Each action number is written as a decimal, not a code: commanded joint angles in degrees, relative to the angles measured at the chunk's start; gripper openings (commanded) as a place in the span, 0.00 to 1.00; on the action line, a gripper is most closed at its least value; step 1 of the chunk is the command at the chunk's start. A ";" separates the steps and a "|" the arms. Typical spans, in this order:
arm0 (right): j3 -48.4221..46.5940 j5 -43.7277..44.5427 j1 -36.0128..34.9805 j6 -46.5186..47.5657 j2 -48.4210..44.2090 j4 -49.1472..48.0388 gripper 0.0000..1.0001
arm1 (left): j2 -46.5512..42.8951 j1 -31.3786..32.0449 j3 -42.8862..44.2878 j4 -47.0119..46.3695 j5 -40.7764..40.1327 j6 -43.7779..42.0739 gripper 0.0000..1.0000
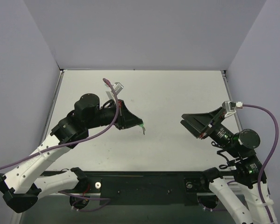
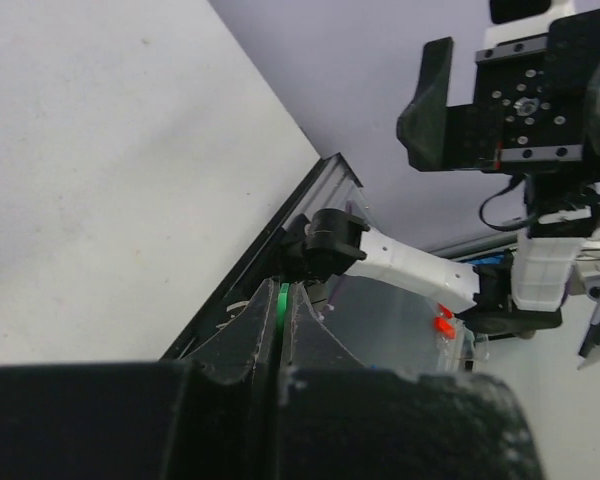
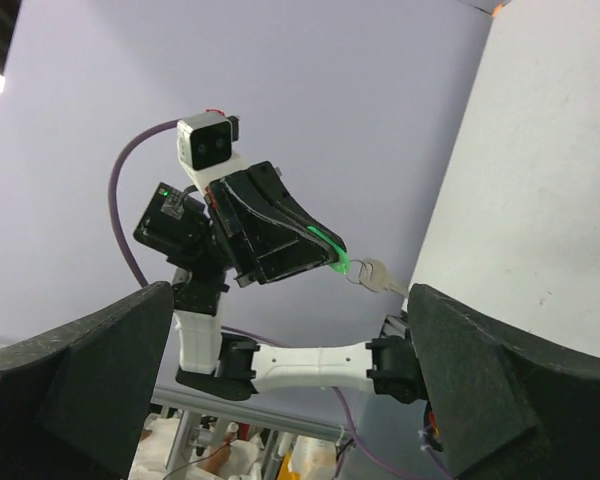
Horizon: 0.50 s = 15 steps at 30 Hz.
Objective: Remove the keys from the keyring
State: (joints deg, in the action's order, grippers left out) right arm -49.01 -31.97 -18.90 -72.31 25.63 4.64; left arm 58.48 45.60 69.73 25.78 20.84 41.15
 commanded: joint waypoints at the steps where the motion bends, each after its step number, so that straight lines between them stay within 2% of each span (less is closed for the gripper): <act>1: -0.91 -1.35 -1.05 -3.97 1.79 -11.23 0.98 | -2.31 0.54 -0.03 -10.55 6.05 3.67 0.00; 10: -2.75 -2.84 -4.83 -2.66 6.01 -14.40 0.98 | -2.05 1.68 0.22 -18.39 9.57 7.80 0.00; 15: -3.63 -0.47 -9.04 -0.91 7.59 -14.84 0.98 | -2.40 2.21 1.19 -19.01 4.66 10.35 0.00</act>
State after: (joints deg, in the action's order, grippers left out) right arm -49.80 -33.23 -25.02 -75.02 32.23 -4.89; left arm 56.97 47.27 69.21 11.86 28.10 48.45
